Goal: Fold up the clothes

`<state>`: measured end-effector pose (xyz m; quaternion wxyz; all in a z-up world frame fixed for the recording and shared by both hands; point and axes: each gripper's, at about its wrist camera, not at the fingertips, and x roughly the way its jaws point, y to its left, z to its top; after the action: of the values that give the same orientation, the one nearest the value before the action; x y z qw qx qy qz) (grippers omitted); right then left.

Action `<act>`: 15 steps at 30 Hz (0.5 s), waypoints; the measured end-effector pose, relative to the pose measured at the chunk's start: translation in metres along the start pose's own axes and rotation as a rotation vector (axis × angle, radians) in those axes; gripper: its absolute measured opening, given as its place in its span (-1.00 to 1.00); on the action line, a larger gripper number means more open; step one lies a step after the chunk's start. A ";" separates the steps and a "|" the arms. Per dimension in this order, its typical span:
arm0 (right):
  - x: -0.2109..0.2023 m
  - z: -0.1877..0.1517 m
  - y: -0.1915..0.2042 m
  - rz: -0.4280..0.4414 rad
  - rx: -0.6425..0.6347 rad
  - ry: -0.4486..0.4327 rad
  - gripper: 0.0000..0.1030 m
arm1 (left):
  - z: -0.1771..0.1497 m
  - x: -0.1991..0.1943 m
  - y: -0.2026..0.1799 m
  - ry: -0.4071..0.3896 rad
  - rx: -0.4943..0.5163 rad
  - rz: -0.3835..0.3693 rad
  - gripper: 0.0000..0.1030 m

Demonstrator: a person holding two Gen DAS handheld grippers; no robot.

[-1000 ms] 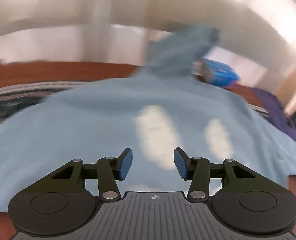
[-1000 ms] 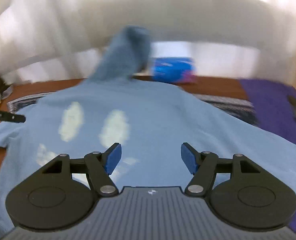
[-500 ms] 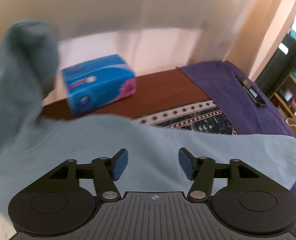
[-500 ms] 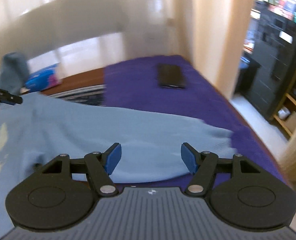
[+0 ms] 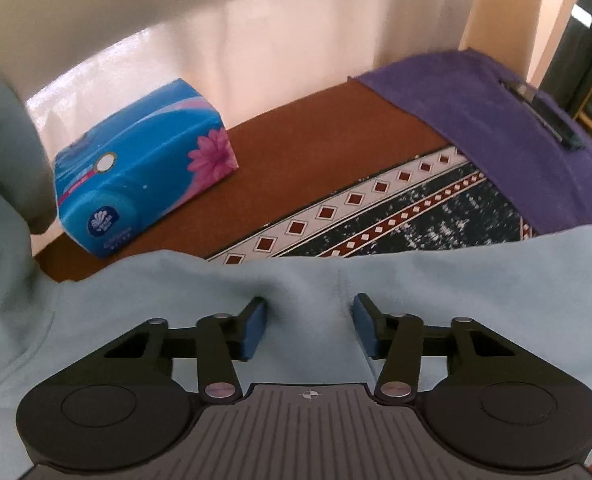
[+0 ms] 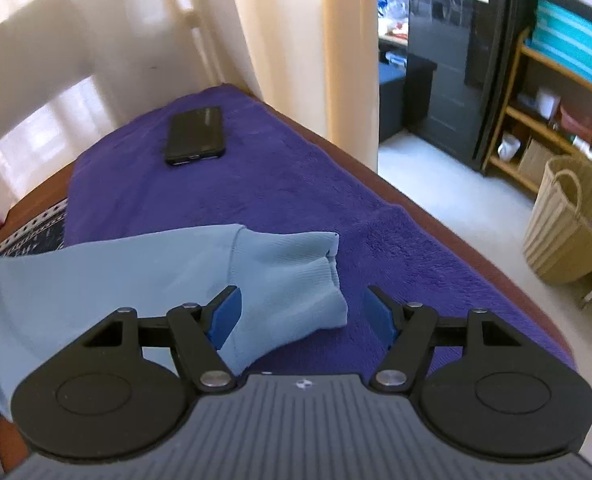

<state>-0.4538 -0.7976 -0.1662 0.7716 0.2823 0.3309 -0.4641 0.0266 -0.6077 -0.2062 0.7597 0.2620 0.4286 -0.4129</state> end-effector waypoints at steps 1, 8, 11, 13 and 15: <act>0.007 0.000 -0.001 0.013 0.005 0.017 0.33 | -0.001 -0.001 -0.003 -0.009 0.014 0.006 -0.23; -0.019 0.018 -0.001 0.032 -0.036 -0.105 -0.60 | 0.007 -0.007 -0.011 -0.066 0.026 0.043 -1.00; -0.032 0.035 -0.007 0.010 -0.047 -0.190 -0.61 | 0.008 0.001 -0.017 -0.059 0.015 0.059 -1.00; -0.027 0.036 -0.009 0.002 -0.056 -0.179 -0.61 | 0.004 0.004 -0.021 -0.067 0.018 0.079 -1.00; -0.014 0.027 -0.013 -0.016 -0.053 -0.139 -0.61 | 0.003 0.004 -0.021 -0.078 -0.001 0.085 -1.00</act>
<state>-0.4639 -0.8153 -0.1402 0.7961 0.2261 0.2910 -0.4800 0.0111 -0.6224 -0.2092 0.7927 0.2635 0.3874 -0.3899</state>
